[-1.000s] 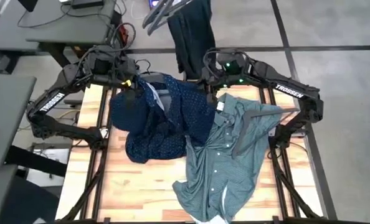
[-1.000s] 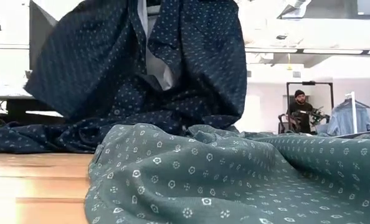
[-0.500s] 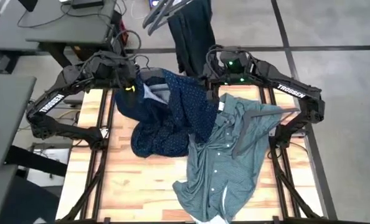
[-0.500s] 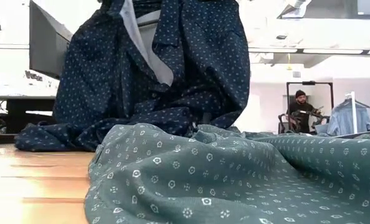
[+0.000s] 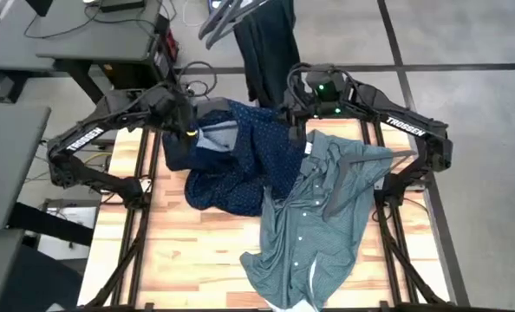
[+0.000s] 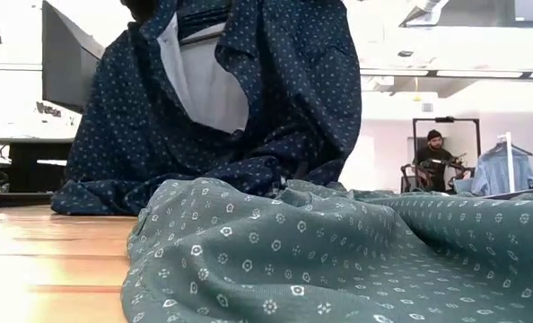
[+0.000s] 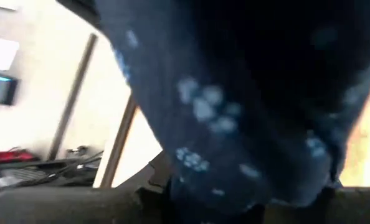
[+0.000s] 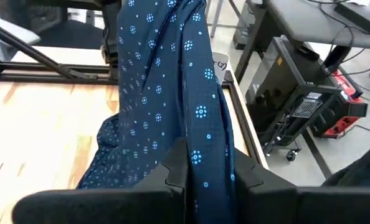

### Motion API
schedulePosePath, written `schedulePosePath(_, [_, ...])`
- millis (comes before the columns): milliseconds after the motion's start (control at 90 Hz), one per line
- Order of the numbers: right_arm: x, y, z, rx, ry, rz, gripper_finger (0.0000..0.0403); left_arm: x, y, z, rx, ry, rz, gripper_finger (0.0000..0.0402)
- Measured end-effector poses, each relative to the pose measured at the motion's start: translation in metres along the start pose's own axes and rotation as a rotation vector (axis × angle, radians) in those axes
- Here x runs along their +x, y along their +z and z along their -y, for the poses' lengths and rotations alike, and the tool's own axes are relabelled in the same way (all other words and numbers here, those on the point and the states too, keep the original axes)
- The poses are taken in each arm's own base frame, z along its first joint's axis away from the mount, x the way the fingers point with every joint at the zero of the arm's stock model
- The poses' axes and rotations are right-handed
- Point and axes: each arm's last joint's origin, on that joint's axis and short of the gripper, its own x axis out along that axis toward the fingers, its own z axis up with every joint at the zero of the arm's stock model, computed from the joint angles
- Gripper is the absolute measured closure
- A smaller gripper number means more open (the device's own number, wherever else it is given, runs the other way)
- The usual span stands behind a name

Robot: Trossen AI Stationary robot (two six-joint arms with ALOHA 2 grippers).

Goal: Hang clothes
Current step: Hang the blue polo shirt on the rack

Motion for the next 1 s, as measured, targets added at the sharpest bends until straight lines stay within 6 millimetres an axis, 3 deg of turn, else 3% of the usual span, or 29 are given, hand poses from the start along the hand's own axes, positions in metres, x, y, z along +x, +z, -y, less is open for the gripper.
schedulePosePath(244, [-0.002, 0.002, 0.002, -0.006, -0.011, 0.015, 0.0369, -0.014, -0.013, -0.006, -0.145, 0.04, 0.024, 0.0313])
schedulePosePath(389, [-0.003, 0.003, 0.002, -0.006, -0.002, 0.024, 0.0369, -0.02, -0.009, -0.008, -0.167, 0.052, 0.075, 0.0313])
schedulePosePath(633, [-0.005, 0.006, 0.004, -0.006, -0.021, 0.053, 0.0369, -0.051, -0.001, -0.022, -0.114, 0.307, 0.162, 0.0312])
schedulePosePath(856, [-0.007, 0.008, 0.006, 0.002, -0.032, 0.074, 0.0369, -0.075, 0.01, -0.031, -0.055, 0.396, 0.31, 0.0311])
schedulePosePath(1000, [-0.013, 0.009, 0.013, 0.031, -0.011, 0.111, 0.0369, -0.076, 0.008, -0.03, -0.019, 0.353, 0.301, 0.0311])
